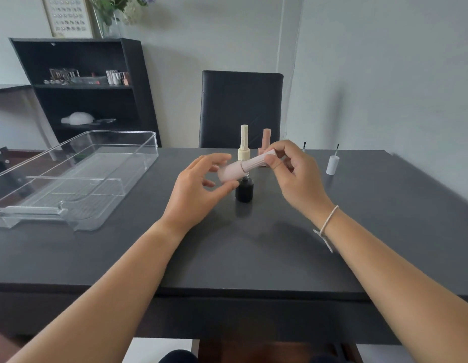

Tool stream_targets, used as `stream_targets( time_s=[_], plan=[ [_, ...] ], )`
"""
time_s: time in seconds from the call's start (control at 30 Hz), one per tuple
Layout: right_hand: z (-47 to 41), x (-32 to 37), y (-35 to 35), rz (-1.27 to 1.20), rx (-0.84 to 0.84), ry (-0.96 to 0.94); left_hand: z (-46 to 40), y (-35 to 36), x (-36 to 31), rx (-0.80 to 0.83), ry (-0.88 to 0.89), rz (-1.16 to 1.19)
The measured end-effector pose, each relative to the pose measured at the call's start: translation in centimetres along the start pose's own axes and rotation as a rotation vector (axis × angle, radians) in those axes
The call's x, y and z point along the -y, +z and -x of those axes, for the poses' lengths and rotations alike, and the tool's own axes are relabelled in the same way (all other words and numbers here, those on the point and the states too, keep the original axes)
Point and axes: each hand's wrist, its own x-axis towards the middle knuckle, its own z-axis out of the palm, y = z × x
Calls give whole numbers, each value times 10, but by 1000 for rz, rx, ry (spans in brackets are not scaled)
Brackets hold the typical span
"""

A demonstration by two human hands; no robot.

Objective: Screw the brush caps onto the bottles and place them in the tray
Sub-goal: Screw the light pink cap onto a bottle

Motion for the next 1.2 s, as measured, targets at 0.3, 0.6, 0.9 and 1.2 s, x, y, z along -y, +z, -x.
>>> stream_targets(
  time_s=[0.3, 0.6, 0.9, 1.2],
  plan=[
    [-48, 7, 0, 69, -2, -4, 8, -33, 30, 272, -229, -341],
    [-96, -4, 37, 325, 242, 21, 7, -28, 34, 302, -197, -415],
    [-114, -18, 68, 617, 380, 11, 7, -30, 39, 306, -213, -427],
    [-119, -22, 69, 741, 346, -27, 4, -26, 37, 314, -199, -418]
  ],
)
